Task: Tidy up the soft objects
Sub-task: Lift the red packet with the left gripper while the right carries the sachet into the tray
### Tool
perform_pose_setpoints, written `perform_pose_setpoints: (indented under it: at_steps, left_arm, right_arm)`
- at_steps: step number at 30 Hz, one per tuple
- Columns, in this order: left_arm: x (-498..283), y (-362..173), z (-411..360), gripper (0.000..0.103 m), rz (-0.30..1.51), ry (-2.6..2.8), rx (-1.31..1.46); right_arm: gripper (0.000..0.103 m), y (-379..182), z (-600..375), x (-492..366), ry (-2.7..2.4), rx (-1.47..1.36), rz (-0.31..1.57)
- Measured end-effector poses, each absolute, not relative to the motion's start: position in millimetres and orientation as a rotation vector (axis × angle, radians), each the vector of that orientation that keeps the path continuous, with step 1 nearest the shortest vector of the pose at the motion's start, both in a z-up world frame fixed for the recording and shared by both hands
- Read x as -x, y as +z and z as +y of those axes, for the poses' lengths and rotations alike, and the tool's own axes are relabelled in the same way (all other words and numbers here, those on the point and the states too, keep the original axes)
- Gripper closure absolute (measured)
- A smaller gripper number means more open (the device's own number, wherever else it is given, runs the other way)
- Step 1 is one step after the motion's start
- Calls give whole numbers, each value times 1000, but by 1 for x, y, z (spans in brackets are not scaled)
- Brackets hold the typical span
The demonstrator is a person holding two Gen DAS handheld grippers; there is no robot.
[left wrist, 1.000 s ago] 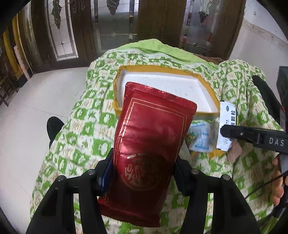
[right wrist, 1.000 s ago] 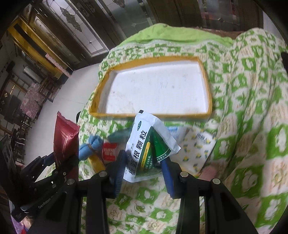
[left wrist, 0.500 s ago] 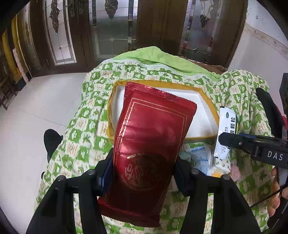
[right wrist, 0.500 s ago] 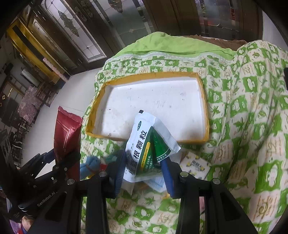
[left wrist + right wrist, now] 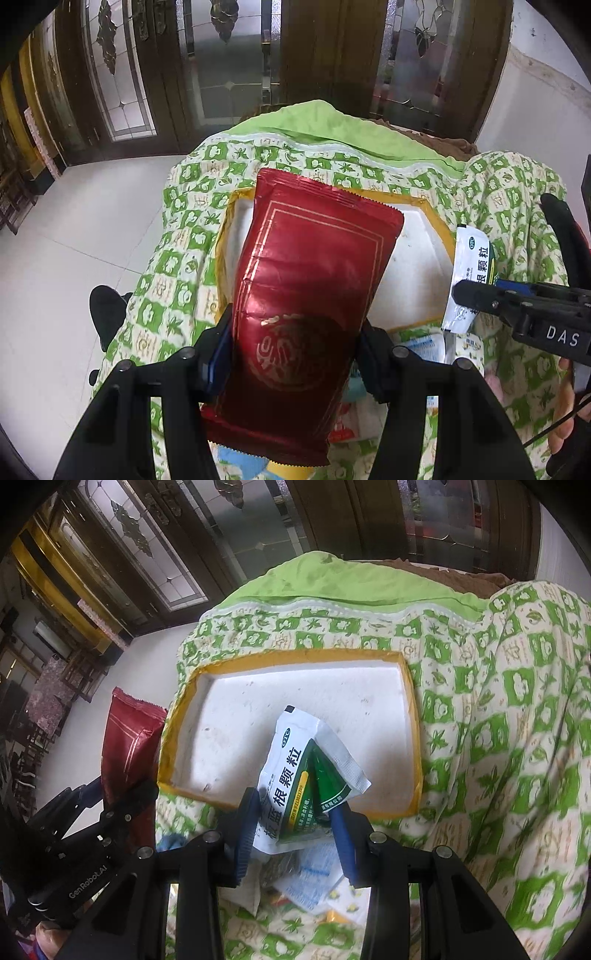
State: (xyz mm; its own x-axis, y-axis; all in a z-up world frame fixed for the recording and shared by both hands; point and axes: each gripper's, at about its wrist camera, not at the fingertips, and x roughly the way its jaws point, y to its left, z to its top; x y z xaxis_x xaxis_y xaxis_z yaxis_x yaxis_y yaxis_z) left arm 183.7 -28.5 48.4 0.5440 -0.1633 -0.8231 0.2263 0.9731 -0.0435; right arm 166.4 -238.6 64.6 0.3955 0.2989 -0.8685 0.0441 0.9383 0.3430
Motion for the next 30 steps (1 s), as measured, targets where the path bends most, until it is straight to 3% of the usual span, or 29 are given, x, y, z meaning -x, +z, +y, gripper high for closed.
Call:
perform_pose_setpoints:
  at_steps: [19,30]
  left_arm:
    - [-288,25,-12,46,1021,-224,111]
    - [-309,-19,-28,46,1113,-215,71]
  right_arm:
    - [62,36,-234,-246,156,-330,1198]
    - [62,-3,-213,-285,161,-268,1253]
